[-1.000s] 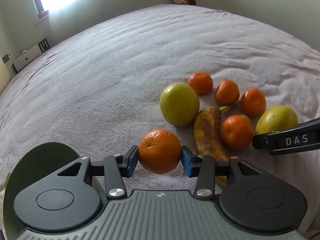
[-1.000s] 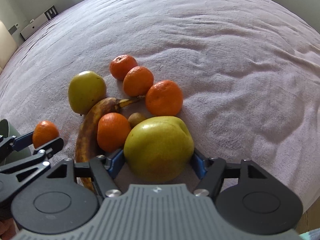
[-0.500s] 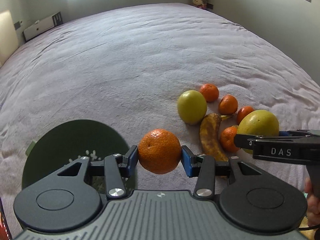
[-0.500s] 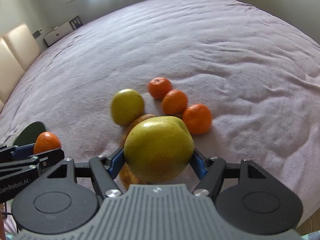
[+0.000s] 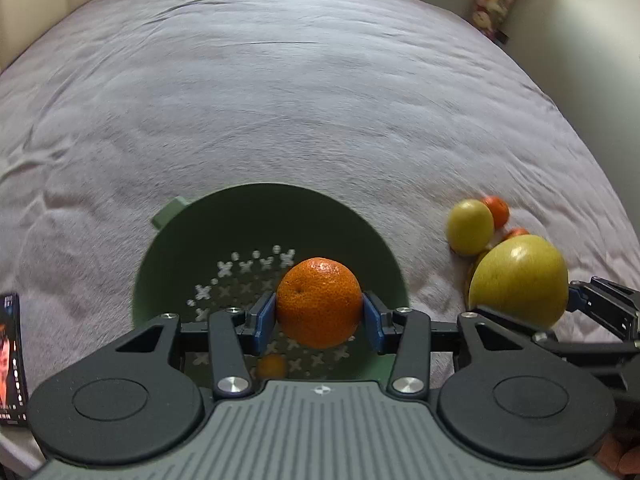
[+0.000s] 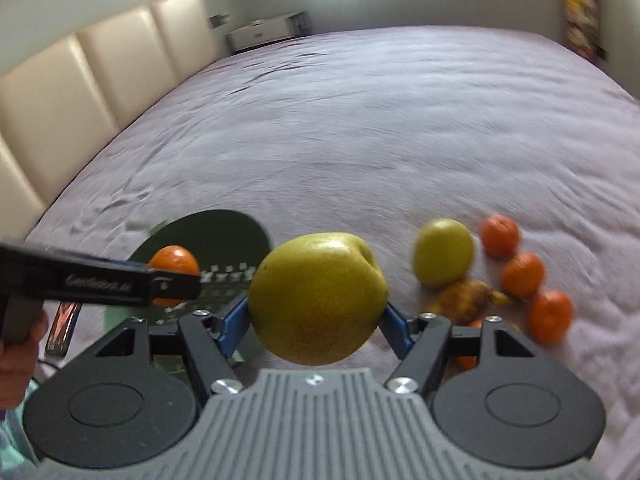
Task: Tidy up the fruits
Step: 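Carry both fruits over the green colander and release them inside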
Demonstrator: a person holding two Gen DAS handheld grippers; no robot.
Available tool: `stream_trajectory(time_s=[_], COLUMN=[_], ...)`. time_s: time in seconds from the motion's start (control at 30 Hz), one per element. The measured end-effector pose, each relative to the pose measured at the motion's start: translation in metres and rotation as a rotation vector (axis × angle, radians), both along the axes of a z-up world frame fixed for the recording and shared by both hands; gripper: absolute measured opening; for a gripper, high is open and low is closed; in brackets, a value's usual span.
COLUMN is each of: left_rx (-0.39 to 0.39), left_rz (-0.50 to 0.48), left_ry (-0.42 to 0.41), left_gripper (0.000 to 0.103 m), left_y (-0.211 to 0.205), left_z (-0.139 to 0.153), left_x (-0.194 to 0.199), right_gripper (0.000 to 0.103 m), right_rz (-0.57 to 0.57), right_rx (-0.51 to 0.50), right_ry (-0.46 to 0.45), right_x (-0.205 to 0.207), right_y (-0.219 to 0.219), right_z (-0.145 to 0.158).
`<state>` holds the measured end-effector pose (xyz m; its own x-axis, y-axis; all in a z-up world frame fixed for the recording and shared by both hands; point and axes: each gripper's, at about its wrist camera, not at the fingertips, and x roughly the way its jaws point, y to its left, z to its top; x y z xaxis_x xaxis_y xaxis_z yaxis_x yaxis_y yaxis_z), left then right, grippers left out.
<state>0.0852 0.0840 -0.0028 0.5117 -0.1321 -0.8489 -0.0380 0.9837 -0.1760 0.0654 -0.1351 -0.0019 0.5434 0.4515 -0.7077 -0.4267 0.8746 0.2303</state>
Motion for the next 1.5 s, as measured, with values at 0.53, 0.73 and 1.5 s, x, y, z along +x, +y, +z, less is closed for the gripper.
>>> stream_trajectory(time_s=[0.53, 0.73, 1.5], left_rx=[0.064, 0.124, 0.329], left_rz=[0.082, 0.061, -0.023], left_ry=[0.125, 0.169, 0.244], left_gripper=[0.052, 0.052, 0.052], left_y=[0.032, 0.028, 0.009], left_z=[-0.039, -0.053, -0.077], left_x=[0.017, 0.028, 0.038], right_gripper=[0.066, 0.066, 0.064], right_rz=[0.529, 0.646, 0.745], right_rx=[-0.291, -0.35, -0.417], right_ry=[-0.075, -0.076, -0.053], right_x=[0.037, 0.047, 0.057], right_y=[0.105, 0.122, 0.138], right_z=[-0.027, -0.049, -0.078])
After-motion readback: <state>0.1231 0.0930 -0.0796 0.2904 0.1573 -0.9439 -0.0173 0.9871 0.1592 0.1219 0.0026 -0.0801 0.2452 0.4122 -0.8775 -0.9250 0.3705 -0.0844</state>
